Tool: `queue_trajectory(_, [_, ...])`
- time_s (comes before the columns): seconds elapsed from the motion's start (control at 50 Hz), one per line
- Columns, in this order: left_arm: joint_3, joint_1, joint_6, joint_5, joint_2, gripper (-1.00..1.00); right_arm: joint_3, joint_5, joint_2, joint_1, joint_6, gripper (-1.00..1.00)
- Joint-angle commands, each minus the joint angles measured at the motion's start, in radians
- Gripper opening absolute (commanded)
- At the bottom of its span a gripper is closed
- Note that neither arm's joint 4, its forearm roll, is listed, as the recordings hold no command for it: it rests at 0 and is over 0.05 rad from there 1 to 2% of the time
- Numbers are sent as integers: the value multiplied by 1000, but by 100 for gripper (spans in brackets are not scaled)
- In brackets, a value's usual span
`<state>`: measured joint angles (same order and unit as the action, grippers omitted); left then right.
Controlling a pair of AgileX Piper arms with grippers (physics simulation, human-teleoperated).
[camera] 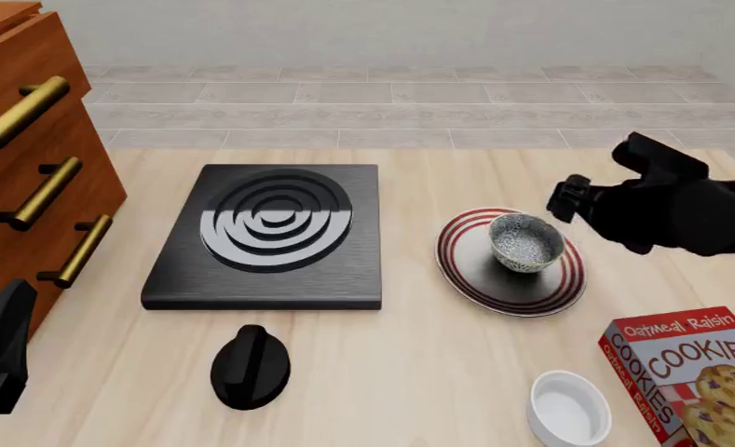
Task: Pick the akita bowl on the cookies box and place it on the plate.
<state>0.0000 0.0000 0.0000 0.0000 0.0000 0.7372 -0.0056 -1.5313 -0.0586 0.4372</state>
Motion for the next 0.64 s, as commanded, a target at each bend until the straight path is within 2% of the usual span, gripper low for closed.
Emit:
queue_trajectory(0.02, [0, 0, 0, 0, 0, 100, -23, 193, 352, -2, -25, 100])
queue_trajectory(0.08, [0, 0, 0, 0, 0, 100, -25, 254, 446, -2, -34, 100])
queue_trajectory(0.12, [0, 0, 0, 0, 0, 100, -35, 329, 570, -2, -41, 100])
queue_trajectory(0.28, [0, 0, 0, 0, 0, 100, -30, 466, 760, -3, -44, 100])
queue_trajectory(0.64, [0, 0, 0, 0, 0, 100, -24, 652, 1045, 3, -48, 100])
